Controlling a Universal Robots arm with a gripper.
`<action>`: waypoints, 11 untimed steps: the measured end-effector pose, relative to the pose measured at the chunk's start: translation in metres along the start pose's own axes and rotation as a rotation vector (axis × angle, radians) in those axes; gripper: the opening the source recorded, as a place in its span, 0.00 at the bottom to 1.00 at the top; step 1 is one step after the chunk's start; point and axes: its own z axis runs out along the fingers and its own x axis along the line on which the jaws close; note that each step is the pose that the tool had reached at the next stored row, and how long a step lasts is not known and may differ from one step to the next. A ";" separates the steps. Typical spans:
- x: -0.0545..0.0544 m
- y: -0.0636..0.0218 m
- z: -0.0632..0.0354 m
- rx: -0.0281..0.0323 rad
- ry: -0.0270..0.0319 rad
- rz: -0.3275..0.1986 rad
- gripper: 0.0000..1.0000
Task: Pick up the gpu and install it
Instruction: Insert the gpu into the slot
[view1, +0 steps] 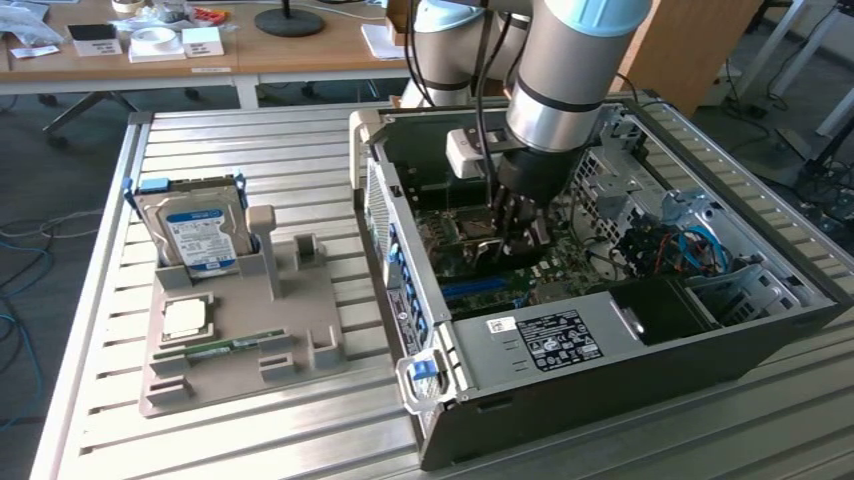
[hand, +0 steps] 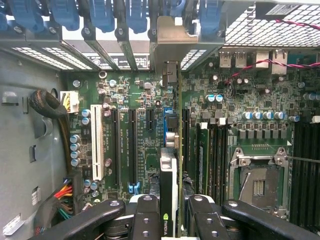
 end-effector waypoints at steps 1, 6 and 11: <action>0.000 0.0000 0.0000 0.0000 0.0000 0.000 0.27; 0.001 0.0003 0.0000 0.0001 -0.0001 0.000 0.27; 0.001 0.0008 -0.0001 0.0001 0.0001 0.000 0.27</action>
